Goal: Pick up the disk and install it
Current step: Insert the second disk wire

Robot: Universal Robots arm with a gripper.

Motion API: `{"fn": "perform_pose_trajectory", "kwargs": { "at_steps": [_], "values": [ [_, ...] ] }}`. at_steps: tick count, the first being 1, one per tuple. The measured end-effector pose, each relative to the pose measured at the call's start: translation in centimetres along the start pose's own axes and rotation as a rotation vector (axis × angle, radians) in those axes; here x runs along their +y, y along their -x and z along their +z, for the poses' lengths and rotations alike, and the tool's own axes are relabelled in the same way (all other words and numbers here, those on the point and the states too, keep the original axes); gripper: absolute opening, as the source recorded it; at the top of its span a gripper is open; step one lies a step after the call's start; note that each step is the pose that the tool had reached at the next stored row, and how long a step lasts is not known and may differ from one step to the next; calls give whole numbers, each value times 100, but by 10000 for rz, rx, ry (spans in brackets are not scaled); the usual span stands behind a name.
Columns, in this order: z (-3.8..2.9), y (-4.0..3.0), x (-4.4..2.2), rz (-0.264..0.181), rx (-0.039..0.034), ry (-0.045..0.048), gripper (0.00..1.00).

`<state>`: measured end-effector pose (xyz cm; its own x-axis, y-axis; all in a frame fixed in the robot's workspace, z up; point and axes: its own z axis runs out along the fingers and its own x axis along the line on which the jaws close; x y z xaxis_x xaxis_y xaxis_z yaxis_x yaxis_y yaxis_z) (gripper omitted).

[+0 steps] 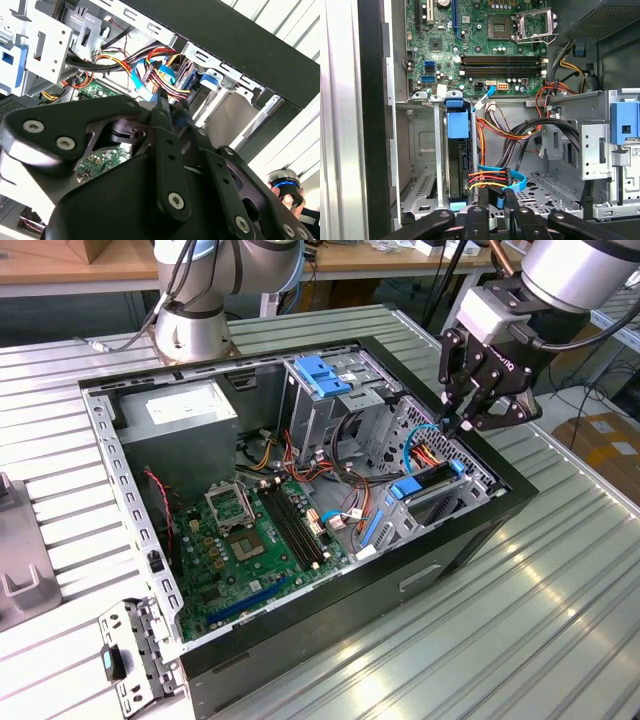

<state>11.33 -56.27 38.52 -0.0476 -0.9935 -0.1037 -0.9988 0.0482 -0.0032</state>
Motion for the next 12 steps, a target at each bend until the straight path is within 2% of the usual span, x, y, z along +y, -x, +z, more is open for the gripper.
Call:
{"fn": "perform_pose_trajectory", "kwargs": {
  "at_steps": [1, 2, 9, 12],
  "values": [
    [0, 0, 0, 0, -1, 0, 21],
    [-1, 1, 0, 0, -1, 0, 16],
    [-3, 2, 0, 0, -1, 1, 16],
    [-4, -20, 4, 0, 2, 0, 16]
  ]
}}
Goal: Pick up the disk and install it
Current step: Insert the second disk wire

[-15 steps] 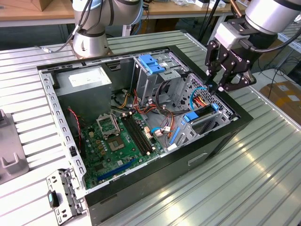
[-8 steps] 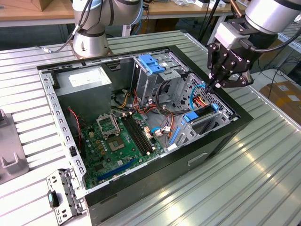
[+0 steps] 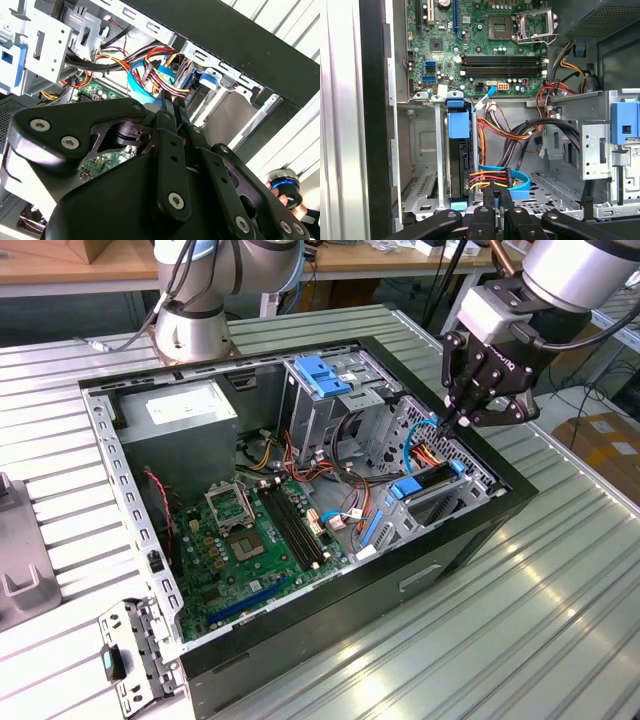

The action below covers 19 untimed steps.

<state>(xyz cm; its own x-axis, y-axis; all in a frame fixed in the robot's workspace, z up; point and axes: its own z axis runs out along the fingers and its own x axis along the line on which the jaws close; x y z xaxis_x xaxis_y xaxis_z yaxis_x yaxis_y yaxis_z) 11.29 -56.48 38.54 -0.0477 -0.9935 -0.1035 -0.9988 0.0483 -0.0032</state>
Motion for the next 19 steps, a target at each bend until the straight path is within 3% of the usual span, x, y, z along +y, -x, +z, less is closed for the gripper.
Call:
{"fn": "perform_pose_trajectory", "kwargs": {
  "at_steps": [4, 11, 16, 19],
  "values": [
    [21, -72, 26, -1, -2, 0, 16],
    [82, -135, 112, 0, -1, 0, 16],
    [149, -235, 158, -1, -3, 0, 16],
    [182, -254, 185, 0, -1, 0, 16]
  ]
}}
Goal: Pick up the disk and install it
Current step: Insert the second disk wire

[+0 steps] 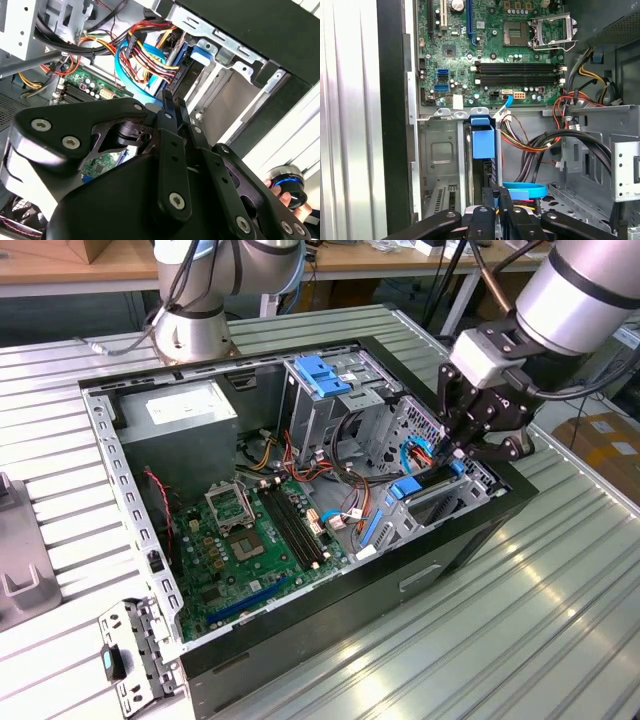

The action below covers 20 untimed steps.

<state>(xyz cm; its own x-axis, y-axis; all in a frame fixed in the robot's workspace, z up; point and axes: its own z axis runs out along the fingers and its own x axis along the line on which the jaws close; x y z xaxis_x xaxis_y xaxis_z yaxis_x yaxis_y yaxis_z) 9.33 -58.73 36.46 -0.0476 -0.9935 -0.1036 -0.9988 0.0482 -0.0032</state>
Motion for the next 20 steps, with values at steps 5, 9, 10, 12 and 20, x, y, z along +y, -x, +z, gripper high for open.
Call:
{"fn": "perform_pose_trajectory", "kwargs": {
  "at_steps": [5, 9, 10, 12, 20],
  "values": [
    [29, -6, 49, -1, 1, 0, 16],
    [30, -6, 50, 0, 0, 0, 16],
    [30, -6, 50, 0, 0, 0, 18],
    [32, -6, 50, -1, 0, 0, 24],
    [34, -6, 50, 0, 0, 0, 31]
  ]
}}
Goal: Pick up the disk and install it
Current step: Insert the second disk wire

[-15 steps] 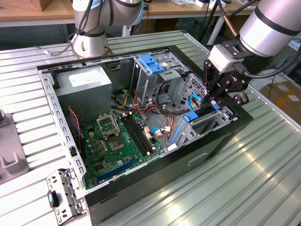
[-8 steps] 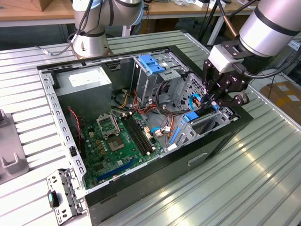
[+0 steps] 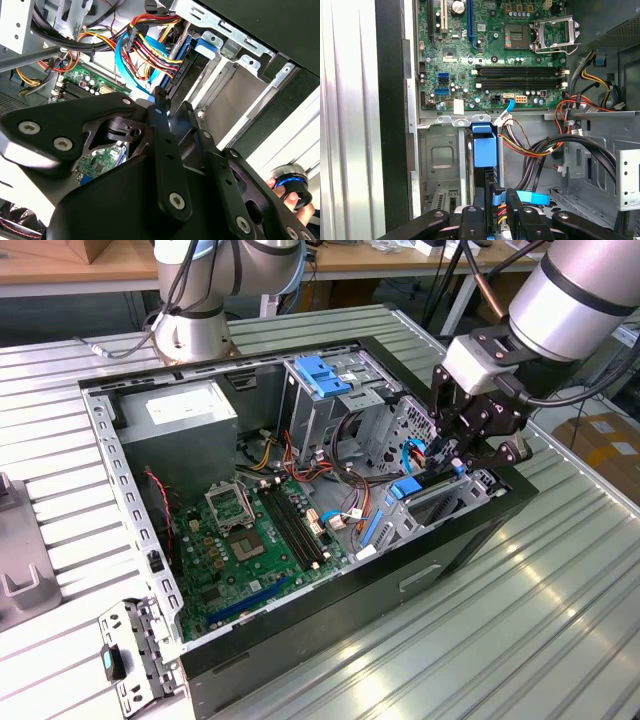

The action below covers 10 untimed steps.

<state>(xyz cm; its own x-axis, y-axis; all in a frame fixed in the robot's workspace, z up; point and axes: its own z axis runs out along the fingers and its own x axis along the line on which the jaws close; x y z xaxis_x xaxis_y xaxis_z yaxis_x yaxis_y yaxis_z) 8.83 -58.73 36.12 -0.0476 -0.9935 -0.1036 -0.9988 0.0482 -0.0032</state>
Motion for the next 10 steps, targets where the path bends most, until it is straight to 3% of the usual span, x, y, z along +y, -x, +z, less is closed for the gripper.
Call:
{"fn": "perform_pose_trajectory", "kwargs": {
  "at_steps": [3, 7, 10],
  "values": [
    [2, -1, 14, 2, -4, -1, 31],
    [1, -5, 93, 1, -2, -1, 31],
    [0, -5, 94, -1, 0, 0, 31]
  ]
}}
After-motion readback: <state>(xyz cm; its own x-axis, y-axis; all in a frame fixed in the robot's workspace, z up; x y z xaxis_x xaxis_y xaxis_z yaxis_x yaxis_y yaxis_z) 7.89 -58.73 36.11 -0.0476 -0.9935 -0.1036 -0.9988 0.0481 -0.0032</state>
